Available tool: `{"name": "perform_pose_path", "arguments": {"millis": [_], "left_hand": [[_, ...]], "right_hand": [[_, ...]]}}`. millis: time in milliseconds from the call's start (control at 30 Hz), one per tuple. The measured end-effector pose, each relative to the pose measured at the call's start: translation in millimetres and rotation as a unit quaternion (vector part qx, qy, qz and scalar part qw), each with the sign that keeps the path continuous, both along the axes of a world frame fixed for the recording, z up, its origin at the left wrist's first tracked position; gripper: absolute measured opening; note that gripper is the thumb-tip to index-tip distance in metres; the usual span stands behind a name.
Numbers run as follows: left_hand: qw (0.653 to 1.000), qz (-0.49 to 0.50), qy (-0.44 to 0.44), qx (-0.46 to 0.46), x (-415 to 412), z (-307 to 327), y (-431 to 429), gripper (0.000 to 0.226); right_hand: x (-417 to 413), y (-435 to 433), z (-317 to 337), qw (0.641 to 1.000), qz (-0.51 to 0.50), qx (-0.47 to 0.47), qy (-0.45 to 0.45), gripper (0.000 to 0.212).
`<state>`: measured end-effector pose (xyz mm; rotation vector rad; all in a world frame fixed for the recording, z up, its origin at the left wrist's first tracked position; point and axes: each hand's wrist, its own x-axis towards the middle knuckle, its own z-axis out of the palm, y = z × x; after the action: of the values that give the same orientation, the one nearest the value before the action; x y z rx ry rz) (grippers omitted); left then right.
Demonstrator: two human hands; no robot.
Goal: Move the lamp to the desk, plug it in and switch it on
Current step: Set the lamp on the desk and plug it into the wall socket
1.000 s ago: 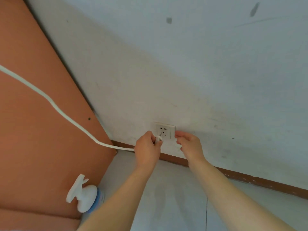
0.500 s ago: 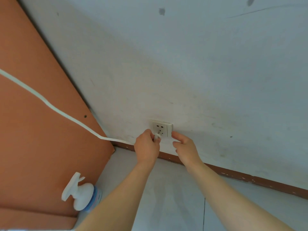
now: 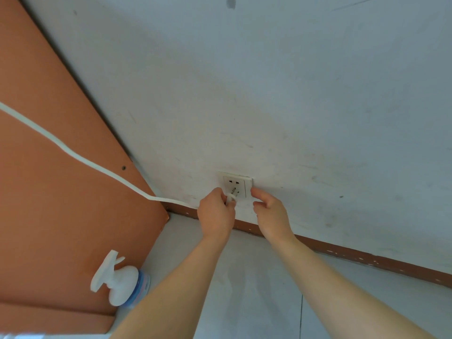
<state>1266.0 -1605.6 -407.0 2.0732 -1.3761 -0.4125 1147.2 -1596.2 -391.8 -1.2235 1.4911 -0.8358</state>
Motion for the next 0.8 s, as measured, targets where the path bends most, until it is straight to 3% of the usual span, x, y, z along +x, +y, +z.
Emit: {"name": "perform_pose_path", "arguments": {"millis": [800], "left_hand": [[0.999, 0.026, -0.007, -0.024, -12, -3, -9, 0.022]], "right_hand": [[-8, -6, -2, 1.0, 0.0, -0.001, -0.025, 0.046]]}}
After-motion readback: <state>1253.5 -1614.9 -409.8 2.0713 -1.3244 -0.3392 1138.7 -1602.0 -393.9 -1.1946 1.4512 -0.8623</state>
